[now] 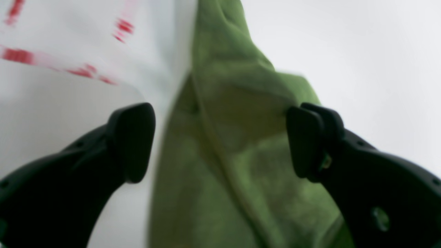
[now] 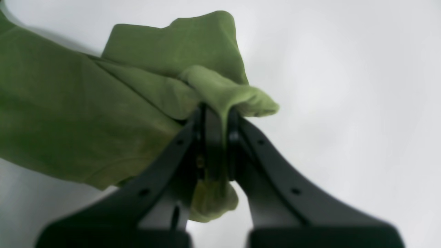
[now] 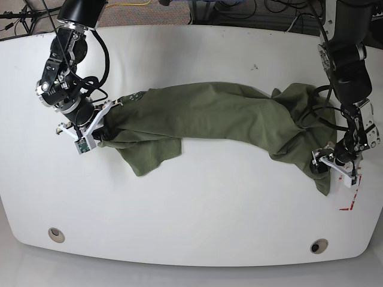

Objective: Fold the T-shirt properly
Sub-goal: 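Swing the held shirt with both grippers and lay it down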

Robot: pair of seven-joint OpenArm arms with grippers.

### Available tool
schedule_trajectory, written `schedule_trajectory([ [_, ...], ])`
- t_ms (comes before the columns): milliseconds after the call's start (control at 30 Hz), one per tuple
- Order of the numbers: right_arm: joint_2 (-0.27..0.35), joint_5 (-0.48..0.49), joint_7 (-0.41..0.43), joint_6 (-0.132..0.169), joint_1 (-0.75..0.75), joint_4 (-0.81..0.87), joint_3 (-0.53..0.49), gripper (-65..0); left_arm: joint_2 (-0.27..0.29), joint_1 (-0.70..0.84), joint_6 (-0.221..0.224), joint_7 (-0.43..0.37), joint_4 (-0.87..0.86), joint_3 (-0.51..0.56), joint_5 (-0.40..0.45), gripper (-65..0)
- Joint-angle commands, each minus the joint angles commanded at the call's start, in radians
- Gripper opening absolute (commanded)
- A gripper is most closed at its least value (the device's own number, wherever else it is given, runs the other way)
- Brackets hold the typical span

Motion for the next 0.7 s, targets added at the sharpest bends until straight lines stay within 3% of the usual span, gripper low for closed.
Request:
schedule_trajectory([
  [467, 0.0, 0.002, 0.0, -0.002, -0.002, 0.0, 0.017, -65.0, 0.037, 0.006, -0.003, 0.005, -0.035, 0.026, -0.005, -13.9],
  [533, 0.0, 0.002, 0.0, -0.002, -0.002, 0.0, 0.017, -65.0, 0.04, 0.006, -0.003, 0.005, -0.04, 0.038, -0.005, -19.0],
  [667, 0.0, -0.002, 0.0, -0.002, -0.002, 0.0, 0.017, -65.0, 0.06, 0.006, -0.003, 0.005, -0.04, 0.043, -0.005, -41.4],
  [700, 0.0, -0.003, 0.0, -0.002, -0.002, 0.0, 0.017, -65.0, 0.06, 0.006, -0.003, 0.005, -0.04, 0.043, -0.005, -50.1],
])
